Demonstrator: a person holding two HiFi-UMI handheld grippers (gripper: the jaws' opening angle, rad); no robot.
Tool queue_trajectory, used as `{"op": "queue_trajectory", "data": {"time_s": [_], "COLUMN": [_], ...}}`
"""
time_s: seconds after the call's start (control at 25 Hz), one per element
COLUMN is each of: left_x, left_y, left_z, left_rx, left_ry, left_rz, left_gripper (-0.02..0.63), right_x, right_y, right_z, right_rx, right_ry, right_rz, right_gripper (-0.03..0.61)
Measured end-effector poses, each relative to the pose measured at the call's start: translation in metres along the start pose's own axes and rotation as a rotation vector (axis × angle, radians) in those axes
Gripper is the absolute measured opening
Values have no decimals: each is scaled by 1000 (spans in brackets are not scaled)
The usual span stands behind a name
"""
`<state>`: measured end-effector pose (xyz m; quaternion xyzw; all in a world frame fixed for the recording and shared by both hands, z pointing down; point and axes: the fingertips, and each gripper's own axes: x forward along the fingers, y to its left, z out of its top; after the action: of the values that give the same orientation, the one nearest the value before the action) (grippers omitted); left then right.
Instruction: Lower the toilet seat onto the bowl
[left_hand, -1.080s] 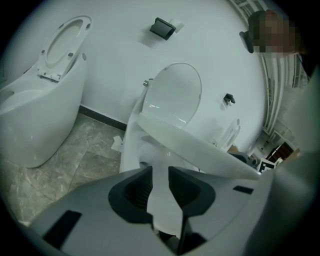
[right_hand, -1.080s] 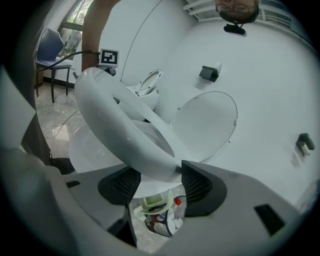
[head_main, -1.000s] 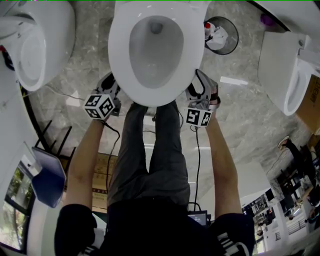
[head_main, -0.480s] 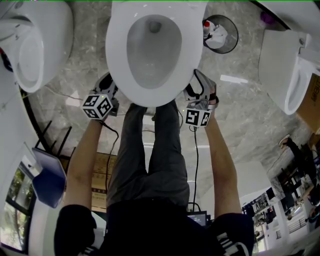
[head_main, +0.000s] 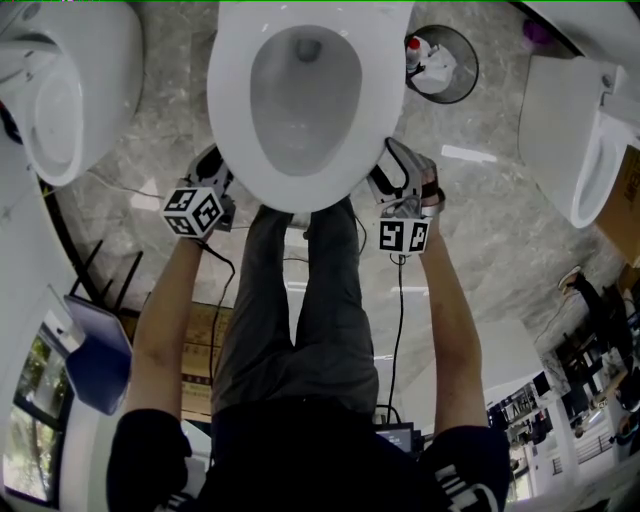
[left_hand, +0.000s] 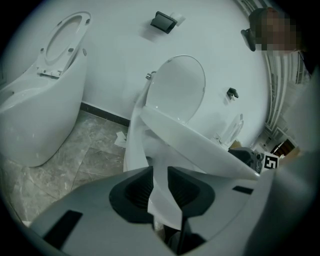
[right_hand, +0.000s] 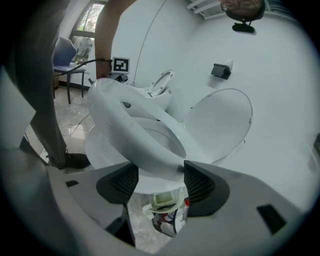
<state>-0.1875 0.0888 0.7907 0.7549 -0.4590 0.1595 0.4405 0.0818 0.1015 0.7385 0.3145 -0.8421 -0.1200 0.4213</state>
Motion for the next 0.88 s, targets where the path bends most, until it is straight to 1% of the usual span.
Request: {"op": "queue_trajectory", "data": {"time_s": [0.12, 0.24, 0.52, 0.88], "left_x": [1, 2, 3, 11], "left_y": [6, 12, 22, 34], "left_z": [-2, -1, -13, -21], "left_rx": [-13, -28, -38, -52], "left_ry": [-1, -4, 14, 33], "left_rz": [17, 34, 54, 77], "left_gripper": [106, 106, 106, 98], "right_x": [-1, -1, 6, 13], "right_y": [4, 7, 19, 31], "right_z": [-2, -5, -16, -25], "right_rx": [-13, -29, -50, -54], "right_ry": [14, 24, 68, 87], "right_rz": [67, 103, 132, 145], "right_gripper": [302, 305, 313, 321]}}
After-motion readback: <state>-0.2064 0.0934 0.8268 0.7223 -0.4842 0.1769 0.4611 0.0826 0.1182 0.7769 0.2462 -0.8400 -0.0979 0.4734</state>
